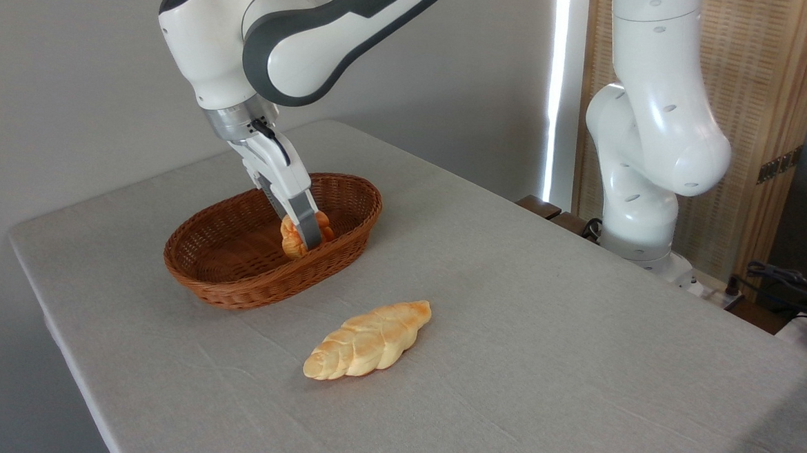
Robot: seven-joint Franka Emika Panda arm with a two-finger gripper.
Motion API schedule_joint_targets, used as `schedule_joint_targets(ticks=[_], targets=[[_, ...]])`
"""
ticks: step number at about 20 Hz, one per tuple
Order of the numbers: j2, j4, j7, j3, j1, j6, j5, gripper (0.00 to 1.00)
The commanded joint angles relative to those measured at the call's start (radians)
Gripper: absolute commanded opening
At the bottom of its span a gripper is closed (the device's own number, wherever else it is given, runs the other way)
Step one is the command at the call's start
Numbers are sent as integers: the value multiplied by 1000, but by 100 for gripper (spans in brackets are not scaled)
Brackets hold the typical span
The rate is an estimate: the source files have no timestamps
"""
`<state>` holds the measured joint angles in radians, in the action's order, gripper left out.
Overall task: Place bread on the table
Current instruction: 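Close the gripper on the small golden bread roll, then lift the roll out of the basket and move it beside the braided loaf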
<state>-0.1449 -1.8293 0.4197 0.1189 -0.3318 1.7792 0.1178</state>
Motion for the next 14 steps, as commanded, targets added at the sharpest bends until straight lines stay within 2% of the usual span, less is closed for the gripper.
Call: schedule_joint_targets(ticks=[1, 5, 9, 14], targets=[[-7, 15, -2, -7, -3, 6, -3, 18], [7, 30, -2, -11, -3, -6, 2, 18], [57, 76, -6, -25, 3, -30, 16, 21], [140, 74, 48, -174, 4, -35, 17, 23]])
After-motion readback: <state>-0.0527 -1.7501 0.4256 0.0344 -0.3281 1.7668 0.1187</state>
